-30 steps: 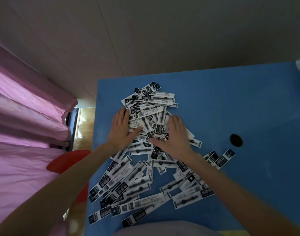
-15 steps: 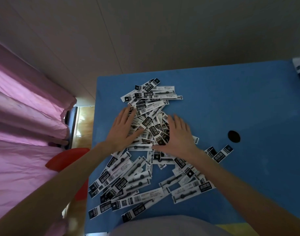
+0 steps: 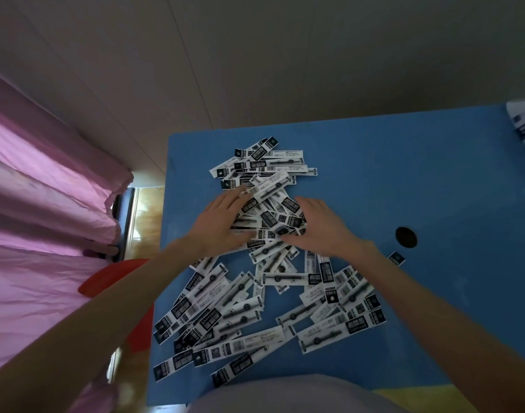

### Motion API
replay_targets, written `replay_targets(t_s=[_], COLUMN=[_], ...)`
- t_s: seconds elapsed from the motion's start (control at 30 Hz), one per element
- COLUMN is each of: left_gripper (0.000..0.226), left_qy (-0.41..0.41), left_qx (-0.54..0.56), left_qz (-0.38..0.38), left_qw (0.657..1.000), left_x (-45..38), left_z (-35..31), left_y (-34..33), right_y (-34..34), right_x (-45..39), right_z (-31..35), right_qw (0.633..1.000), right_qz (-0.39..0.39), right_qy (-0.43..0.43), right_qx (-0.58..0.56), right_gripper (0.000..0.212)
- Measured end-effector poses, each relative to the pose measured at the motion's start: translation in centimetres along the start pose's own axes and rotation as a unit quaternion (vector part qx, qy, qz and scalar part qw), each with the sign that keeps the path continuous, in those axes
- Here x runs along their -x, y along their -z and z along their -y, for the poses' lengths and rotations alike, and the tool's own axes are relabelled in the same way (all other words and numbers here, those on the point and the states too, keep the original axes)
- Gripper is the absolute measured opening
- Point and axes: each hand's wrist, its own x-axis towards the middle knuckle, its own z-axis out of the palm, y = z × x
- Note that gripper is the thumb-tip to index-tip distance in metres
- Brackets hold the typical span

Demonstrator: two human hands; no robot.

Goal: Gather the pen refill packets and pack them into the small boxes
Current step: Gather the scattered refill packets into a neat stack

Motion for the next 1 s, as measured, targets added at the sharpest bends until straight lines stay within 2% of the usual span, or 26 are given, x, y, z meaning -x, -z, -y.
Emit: replay_targets(t_s=[0.07,0.13,0.5,0.63,0.73,0.87,1.0], left_gripper=[0.106,0.112,0.083,0.097,0.114,0.120,0.120], left_qy=[-0.004,-0.010,0.010,-0.021,-0.072,-0.093,-0.090], left_qx=[-0.026,-0.046,-0.026,-0.044,-0.096,-0.098,-0.094], left_qz=[0.045,0.057,-0.054,-0.025,-0.003,-0.006,0.002], left_qw=[0.999,0.997,0.998,0.999,0.993,0.991,0.991], left_x=[-0.3,-0.7,-1.4,0.3,0.8,-0.4,-2.3], left_z=[-0.4,-0.3,-1.1,0.6,1.0,-0.6,-2.4], left_y=[-0.1,-0.2,0.3,0.8,0.7,0.1,-0.4], right_y=[-0.6,-1.1,0.5,0.9,0.0,-1.8,-3.5], right_x=[-0.2,-0.5,-2.1,-1.5,-0.6,0.7,1.2], right_z=[0.6,0.8,-0.1,-0.6,0.7,2.6,3.2], right_qw=[0.999,0.995,0.998,0.999,0.999,0.996,0.991], right_qz=[0.000,-0.003,-0.033,-0.031,-0.015,0.000,-0.010], right_qy=[0.012,0.033,0.023,0.001,-0.001,-0.013,0.000], right_qx=[0.050,0.096,0.050,0.028,0.041,0.091,0.137], right_gripper=[0.127,0.133,0.095,0.088,0.106,0.141,0.149])
